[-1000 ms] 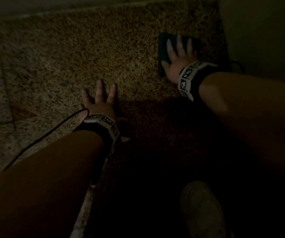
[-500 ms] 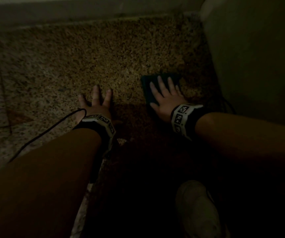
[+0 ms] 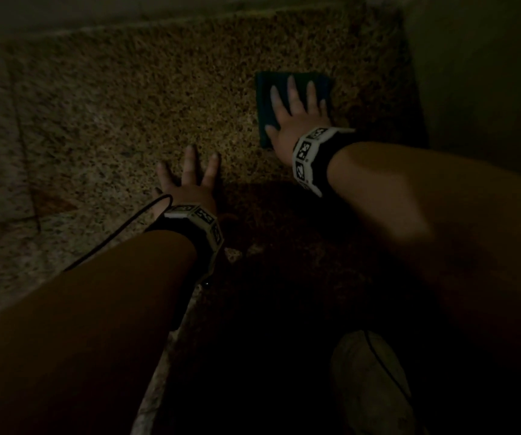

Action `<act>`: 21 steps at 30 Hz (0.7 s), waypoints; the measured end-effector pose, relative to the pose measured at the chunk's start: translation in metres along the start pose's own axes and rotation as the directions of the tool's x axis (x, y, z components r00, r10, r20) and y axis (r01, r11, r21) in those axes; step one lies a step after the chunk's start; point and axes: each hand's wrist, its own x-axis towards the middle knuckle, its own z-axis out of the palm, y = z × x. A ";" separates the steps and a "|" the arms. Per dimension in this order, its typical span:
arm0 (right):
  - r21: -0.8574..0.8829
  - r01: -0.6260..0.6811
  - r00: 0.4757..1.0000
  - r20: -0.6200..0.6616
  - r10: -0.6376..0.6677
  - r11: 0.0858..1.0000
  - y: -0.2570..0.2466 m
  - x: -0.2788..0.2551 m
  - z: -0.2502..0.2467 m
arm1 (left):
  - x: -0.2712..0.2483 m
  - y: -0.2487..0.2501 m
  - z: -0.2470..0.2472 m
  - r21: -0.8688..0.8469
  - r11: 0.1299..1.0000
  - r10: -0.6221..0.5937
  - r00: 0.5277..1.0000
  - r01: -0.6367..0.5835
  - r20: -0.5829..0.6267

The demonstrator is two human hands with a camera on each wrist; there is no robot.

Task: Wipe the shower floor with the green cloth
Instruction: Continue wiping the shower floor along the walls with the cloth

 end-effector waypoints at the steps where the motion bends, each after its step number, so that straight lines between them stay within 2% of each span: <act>1: -0.022 0.018 1.000 0.011 -0.018 1.000 0.001 -0.004 0.001 | -0.002 0.000 -0.002 0.004 1.000 0.010 1.000 -0.010 0.005; 6: -0.097 0.094 0.990 0.113 -0.083 0.991 -0.002 -0.046 0.022 | -0.009 -0.010 -0.010 0.068 0.995 0.076 0.997 -0.077 0.019; 10: -0.106 0.081 0.983 0.171 -0.062 0.991 -0.020 -0.069 0.041 | -0.008 -0.040 -0.009 0.133 0.983 0.135 0.990 -0.128 -0.043; 13: -0.074 0.028 0.982 0.189 -0.014 0.997 -0.029 -0.073 0.043 | -0.005 -0.070 0.002 0.196 0.980 0.060 0.988 -0.032 -0.141; 17: -0.051 -0.030 0.985 0.170 0.038 0.998 -0.039 -0.068 0.037 | 0.004 -0.085 0.010 0.055 0.998 -0.005 0.996 0.010 -0.086; 21: -0.042 -0.033 0.998 0.047 0.035 0.999 -0.057 -0.029 0.019 | 0.008 -0.084 0.008 0.006 1.000 0.007 0.998 -0.007 -0.059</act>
